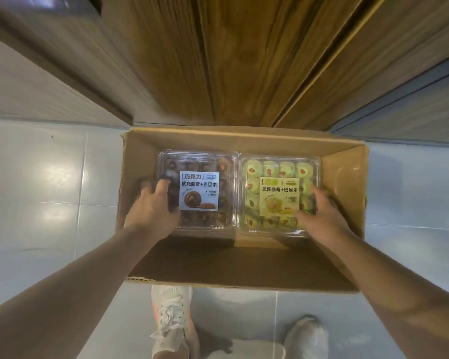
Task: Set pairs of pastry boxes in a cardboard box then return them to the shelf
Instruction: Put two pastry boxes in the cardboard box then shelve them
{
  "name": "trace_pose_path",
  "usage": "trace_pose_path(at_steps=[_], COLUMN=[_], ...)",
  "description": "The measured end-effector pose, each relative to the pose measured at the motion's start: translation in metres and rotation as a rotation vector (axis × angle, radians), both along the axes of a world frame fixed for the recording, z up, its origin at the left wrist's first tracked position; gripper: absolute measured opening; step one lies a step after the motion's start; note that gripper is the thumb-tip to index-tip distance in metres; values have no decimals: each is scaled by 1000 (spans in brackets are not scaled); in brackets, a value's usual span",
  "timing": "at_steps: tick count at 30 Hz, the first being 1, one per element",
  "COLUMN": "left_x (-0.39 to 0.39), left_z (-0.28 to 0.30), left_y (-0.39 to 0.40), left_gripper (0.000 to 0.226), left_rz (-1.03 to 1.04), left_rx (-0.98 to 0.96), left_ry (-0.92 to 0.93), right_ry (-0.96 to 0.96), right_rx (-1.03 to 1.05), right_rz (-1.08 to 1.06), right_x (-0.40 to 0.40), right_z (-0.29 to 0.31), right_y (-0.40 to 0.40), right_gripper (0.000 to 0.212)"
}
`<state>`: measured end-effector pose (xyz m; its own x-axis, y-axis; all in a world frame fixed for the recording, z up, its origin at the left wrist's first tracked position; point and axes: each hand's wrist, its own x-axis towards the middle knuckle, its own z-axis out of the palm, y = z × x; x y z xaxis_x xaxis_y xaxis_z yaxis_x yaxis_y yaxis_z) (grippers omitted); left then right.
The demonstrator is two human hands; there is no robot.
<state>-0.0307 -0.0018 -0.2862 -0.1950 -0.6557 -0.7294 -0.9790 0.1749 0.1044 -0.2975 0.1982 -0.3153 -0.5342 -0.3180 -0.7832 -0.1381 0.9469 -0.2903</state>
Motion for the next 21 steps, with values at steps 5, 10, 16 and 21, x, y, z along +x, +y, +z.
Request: trace_pose_path(at_steps=[5,10,16,21], left_x=[-5,-10,-10,-15], left_z=[-33,-40,-16,5], left_y=[0,2,-2,20], left_gripper=[68,109,88,81], left_rz=[312,415,489,480], left_rx=[122,124,98,64], left_ry=[91,108,176,342], right_ry=[24,23,60,210], right_rx=[-8,-4,16,-80], right_rz=[-199,-257,-89,-22], right_x=[2,1,8,34], right_z=[-40,-49,-14,25], right_y=[-1,-8,1,12], right_gripper=[75,77,90,88])
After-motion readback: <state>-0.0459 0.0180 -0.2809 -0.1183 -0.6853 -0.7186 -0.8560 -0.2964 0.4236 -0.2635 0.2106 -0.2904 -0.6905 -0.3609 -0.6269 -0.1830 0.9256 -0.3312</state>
